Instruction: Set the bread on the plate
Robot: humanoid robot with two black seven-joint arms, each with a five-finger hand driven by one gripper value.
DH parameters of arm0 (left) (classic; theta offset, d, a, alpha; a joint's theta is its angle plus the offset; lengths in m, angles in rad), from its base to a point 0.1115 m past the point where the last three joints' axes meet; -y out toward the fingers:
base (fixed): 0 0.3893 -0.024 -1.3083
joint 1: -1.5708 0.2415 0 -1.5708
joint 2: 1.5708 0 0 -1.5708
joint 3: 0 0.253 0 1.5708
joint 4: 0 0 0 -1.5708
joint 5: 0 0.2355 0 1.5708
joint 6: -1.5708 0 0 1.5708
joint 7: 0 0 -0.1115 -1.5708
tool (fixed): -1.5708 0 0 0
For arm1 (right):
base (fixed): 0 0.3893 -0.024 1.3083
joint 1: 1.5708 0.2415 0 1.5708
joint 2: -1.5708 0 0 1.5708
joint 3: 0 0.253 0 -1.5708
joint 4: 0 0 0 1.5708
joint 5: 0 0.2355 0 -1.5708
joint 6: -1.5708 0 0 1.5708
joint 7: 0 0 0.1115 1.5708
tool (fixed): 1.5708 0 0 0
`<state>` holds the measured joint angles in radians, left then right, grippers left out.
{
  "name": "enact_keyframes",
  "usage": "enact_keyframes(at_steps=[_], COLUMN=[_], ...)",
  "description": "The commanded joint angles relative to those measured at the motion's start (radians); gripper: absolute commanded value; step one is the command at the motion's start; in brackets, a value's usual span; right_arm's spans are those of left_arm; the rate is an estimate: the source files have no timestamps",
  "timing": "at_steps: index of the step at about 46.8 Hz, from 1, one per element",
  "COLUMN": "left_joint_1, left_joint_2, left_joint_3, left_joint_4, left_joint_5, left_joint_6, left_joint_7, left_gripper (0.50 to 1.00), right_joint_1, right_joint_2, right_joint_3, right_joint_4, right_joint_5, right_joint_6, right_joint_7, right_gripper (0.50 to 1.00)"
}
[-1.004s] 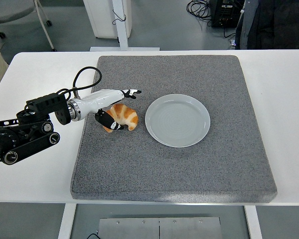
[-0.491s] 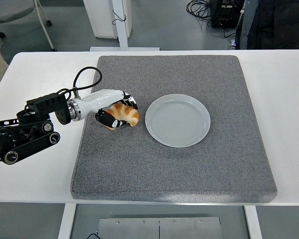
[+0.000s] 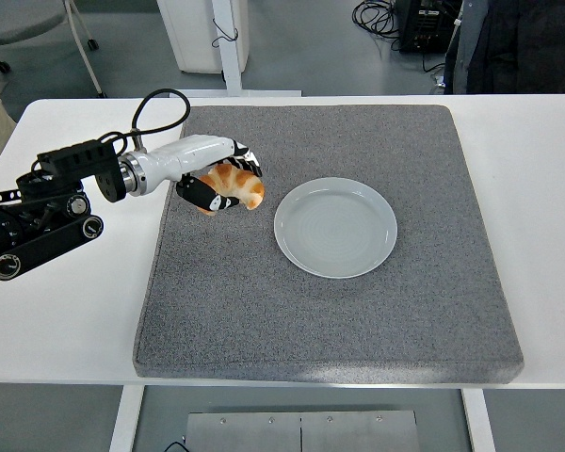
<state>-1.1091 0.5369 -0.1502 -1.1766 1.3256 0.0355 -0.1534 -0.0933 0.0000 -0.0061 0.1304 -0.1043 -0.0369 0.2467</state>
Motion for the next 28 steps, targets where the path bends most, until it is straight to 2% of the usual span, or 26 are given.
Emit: enact_keyframes(at_steps=[1,11,28], left_joint_1=[-0.04,-0.139,-0.298], left_joint_2=[0.005,0.023,0.014], left_joint_3=[0.001,0.001,0.001], left_joint_4=[0.0,0.0,0.002], left_joint_5=[-0.028,-0.071,-0.097], left_joint_6=[-0.019,-0.062,-0.132], left_joint_7=[0.002,0.002,0.002], left_gripper=[0.5,0.5,0.5], right_joint_1=[0.0,0.0,0.0], right_joint_2=[0.0,0.0,0.0], right_joint_3=[0.0,0.0,0.0], right_joint_4=[0.0,0.0,0.0], right_joint_5=[0.0,0.0,0.0], right_joint_6=[0.0,0.0,0.0], right_joint_7=[0.0,-0.001,0.0], right_gripper=[1.0,1.0,1.0])
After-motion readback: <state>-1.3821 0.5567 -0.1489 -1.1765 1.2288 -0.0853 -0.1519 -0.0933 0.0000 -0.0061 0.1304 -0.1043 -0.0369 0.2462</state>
